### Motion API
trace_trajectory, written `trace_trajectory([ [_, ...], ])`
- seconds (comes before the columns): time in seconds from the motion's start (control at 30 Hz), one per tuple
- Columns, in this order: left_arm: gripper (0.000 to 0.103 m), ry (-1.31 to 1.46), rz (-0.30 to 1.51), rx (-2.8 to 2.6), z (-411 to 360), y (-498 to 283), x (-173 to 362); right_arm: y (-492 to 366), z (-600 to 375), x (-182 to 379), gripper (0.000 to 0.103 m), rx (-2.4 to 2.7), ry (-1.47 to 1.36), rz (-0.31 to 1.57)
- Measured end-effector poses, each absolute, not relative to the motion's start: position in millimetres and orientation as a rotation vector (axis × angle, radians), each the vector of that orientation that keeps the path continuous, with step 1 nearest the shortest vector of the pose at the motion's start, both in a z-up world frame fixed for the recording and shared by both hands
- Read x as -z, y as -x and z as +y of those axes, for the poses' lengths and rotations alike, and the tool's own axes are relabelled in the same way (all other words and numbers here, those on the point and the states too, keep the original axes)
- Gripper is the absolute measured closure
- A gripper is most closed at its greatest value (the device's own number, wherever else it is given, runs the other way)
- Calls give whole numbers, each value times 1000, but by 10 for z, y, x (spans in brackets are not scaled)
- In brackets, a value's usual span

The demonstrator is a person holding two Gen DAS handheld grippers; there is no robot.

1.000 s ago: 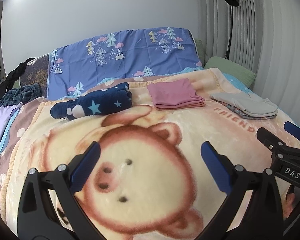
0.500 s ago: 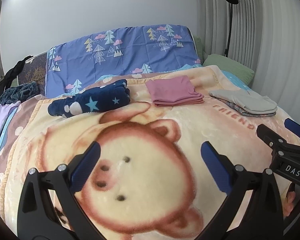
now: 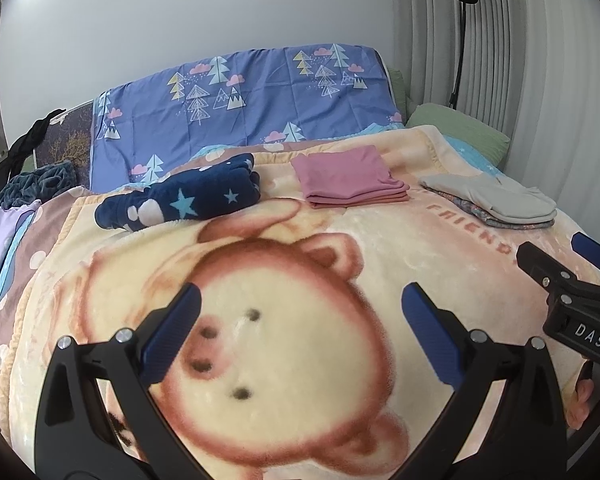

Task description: Fold small clothes

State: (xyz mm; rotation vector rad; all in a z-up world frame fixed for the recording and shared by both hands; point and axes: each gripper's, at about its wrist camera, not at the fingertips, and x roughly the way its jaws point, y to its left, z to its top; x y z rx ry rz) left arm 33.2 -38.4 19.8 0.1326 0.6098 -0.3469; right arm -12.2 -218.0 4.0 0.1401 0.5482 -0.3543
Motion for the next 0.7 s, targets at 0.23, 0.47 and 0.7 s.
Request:
trace_trajectory([
  [0.23, 2, -134, 612, 347, -380, -330, -190, 121, -2175, -41, 1, 355, -140, 549],
  [0.47, 2, -134, 613, 347, -373, -333, -182, 114, -2176, -41, 1, 355, -139, 549],
  [0.7, 2, -135, 617, 347, -365, -327, -160, 106, -2183, -35, 1, 355, -138, 551],
])
